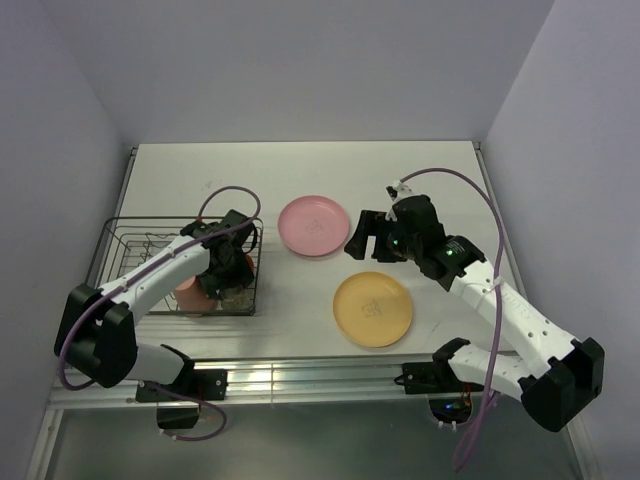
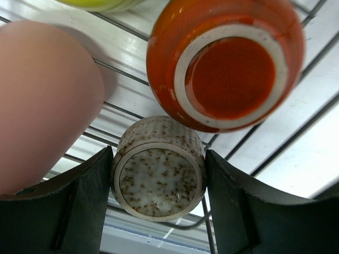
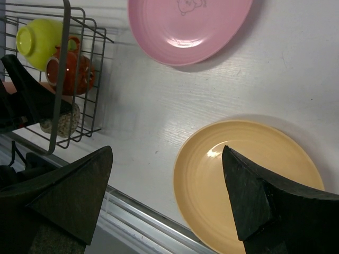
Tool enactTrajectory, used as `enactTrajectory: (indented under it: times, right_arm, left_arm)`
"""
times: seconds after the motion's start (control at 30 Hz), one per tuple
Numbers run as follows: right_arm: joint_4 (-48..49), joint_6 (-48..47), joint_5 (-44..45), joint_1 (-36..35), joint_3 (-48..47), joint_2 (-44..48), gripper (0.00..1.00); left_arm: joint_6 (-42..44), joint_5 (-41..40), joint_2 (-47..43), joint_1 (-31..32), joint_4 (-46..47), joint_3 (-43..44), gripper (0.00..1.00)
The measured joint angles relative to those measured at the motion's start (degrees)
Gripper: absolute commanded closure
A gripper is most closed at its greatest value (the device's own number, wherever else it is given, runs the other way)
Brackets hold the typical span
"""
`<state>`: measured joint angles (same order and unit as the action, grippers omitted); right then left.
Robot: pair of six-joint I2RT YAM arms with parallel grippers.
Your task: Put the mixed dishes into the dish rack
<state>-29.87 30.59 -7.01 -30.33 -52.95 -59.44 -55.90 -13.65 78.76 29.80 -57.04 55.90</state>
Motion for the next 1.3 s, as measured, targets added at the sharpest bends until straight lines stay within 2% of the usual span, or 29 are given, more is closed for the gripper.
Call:
enactTrajectory:
  times: [0.03, 0.07, 0.17, 0.47, 0.8, 1.1, 1.3]
  right_arm:
    - [0.2, 0.1, 0.0, 0.0, 0.0, -0.7, 0.09]
    - [0.3, 0.3, -0.1, 0.0, 0.0, -1.6, 0.09]
    - [0.5, 0.9, -0.3, 0.0, -0.2, -5.2, 0.1]
    - [1.1, 1.4, -3.5, 1.0, -5.0, -18.3, 0.1]
    - [1.8, 1.4, -7.1, 3.4, -11.5, -25.0, 0.1]
    - [3.3, 1.5, -9.0, 5.8, -12.0, -29.5, 0.12]
    - [4.3, 1.6, -9.3, 7.0, -12.7, -33.0, 0.2]
  left_arm:
    - [-0.3, 0.0, 0.7, 0.2, 0.3, -0.3, 0.65]
    - [-0.4, 0.0, 1.3, 0.5, 0.4, -0.4, 0.5]
    - [-0.7, -0.2, 2.1, 0.9, 1.0, -0.5, 0.31]
    - [-1.3, -1.4, 2.5, 1.2, 0.4, -0.4, 0.11]
    - [-2.1, -1.4, 2.8, 1.2, -1.1, 0.8, 0.09]
    - [-2.3, -0.1, 2.6, 1.4, -4.2, 8.5, 0.12]
    - [-2.5, 0.9, 1.4, 1.4, -9.0, 15.7, 0.13]
